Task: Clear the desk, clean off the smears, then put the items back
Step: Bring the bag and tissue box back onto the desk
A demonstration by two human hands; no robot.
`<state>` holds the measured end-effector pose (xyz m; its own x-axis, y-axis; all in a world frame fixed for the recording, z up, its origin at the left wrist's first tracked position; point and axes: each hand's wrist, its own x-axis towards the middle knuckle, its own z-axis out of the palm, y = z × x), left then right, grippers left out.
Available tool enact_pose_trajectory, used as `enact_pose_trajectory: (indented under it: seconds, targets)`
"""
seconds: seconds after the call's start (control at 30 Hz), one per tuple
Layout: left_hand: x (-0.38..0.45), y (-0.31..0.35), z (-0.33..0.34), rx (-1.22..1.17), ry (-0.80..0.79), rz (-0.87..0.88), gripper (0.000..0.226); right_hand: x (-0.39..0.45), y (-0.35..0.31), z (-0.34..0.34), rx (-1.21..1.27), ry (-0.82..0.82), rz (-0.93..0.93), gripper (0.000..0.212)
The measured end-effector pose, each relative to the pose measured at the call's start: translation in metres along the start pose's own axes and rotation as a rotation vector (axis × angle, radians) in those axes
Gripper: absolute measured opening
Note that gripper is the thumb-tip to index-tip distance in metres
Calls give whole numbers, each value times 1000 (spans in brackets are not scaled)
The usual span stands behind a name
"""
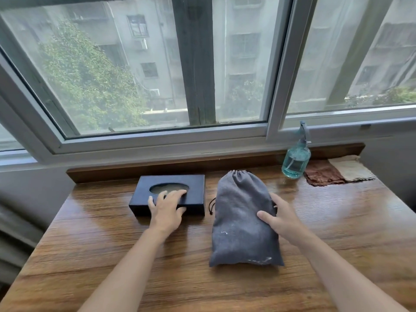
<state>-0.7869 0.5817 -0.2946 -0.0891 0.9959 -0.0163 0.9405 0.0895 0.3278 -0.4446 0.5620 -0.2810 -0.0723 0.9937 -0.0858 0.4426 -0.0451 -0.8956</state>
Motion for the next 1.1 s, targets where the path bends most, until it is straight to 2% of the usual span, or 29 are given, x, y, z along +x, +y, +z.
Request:
enact_pose_trajectory:
  seconds: [0.07,0.1,0.27,0.43,0.57,0.63,0.73,0.93,1.1]
  targets:
    - [-2,11,8,-39,38,14,54,0,6,4,-81,-2,-91,67]
    - [-5,18,13,-47,52,26,54,1,10,6,-135,-4,-123,68]
    - [-11,53,26,-99,52,11,56,2,28,6,-312,-20,-139,45]
    - [-13,59,27,-176,29,48,56,-2,44,5,-380,-15,-182,45]
    - [-26,77,24,-395,181,299,48,-12,44,6,-406,55,-203,46]
    - [-37,93,19,-490,129,417,44,-21,41,4,-381,79,-206,45]
    - [-50,119,17,-490,4,547,46,-42,39,-3,-368,127,-205,42]
    - [-56,167,35,-336,-30,725,42,-101,60,-50,-523,328,11,36]
    - [-70,224,54,-257,-87,845,35,-162,88,-109,-610,408,248,36]
